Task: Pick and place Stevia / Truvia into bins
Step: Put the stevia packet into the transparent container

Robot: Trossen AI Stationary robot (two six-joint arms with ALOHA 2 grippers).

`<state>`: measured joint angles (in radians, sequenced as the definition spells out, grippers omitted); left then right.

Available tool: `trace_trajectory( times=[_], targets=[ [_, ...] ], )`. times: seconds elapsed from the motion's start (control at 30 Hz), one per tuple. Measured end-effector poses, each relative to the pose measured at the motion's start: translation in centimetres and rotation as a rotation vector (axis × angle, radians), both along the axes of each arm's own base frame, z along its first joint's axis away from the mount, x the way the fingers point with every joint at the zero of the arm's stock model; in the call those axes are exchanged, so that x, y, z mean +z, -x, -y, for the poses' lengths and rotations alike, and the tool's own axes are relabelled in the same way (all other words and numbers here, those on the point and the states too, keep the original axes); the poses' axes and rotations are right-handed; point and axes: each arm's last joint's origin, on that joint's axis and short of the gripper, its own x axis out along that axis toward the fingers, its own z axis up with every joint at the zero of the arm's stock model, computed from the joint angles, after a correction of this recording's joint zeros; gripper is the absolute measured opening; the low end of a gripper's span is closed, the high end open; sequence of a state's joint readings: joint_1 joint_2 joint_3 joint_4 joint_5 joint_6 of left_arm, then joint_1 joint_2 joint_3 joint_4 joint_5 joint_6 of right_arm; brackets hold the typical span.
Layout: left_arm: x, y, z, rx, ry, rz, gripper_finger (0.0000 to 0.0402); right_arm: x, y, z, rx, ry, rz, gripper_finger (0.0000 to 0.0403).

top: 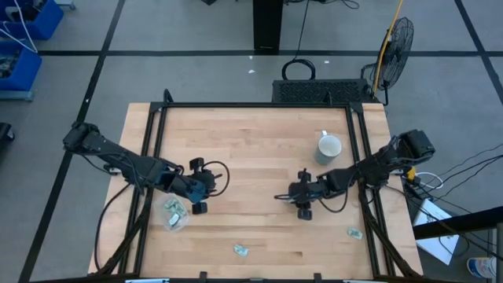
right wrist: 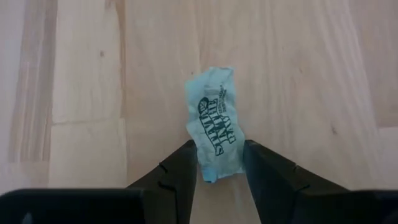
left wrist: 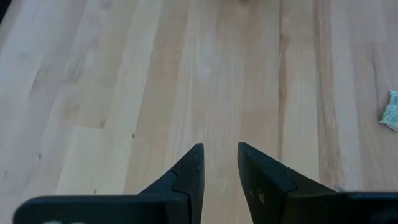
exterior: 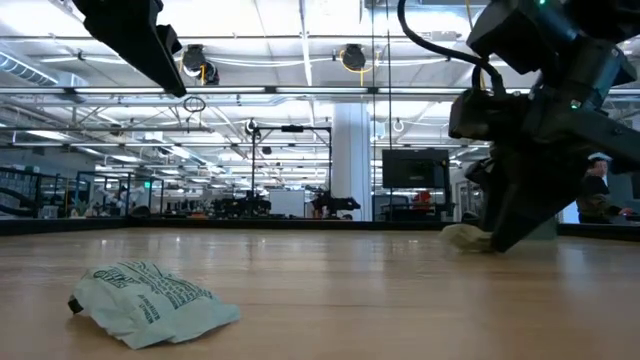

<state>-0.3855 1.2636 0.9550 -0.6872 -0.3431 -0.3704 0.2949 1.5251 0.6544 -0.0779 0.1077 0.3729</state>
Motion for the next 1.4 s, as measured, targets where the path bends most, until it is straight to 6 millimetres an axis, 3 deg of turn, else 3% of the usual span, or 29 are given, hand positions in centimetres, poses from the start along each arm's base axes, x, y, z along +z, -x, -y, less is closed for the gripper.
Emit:
trace_trajectory(
  times=[0.23,0.47,0.6,0.73,0.97,1.2,1.4],
  targets=[
    [0.0,0.0,0.0,-0.002,-0.001,0.000,0.0104,0.2,-0.7,1.1,-0.046,-0.016,0.047,0.0082],
    [0.0,0.0,0.0,-0.010,-0.024,0.003,0.0104,1.4,-2.4,2.0,-0.028,-0.011,0.239,0.0011],
    [0.1,-0.1,-0.3,0.032,-0.088,0.034,0.0104,2.6,-3.5,2.5,0.026,0.002,0.394,0.0005],
    [0.1,-0.2,-0.4,0.045,-0.086,0.036,0.0104,2.1,-3.2,2.7,0.086,-0.028,0.332,0.0006],
    [0.1,-0.1,-0.3,0.050,-0.063,0.034,0.0104,0.6,-1.5,2.3,0.046,0.010,0.106,0.0057],
    [0.1,-0.1,-0.3,0.034,-0.075,0.030,0.0104,0.3,-1.1,0.9,0.065,0.049,0.097,0.0147],
    [0.1,-0.1,-0.3,0.031,-0.078,0.029,0.0104,-0.3,-0.5,0.7,0.041,0.079,0.087,0.0177]
  ],
)
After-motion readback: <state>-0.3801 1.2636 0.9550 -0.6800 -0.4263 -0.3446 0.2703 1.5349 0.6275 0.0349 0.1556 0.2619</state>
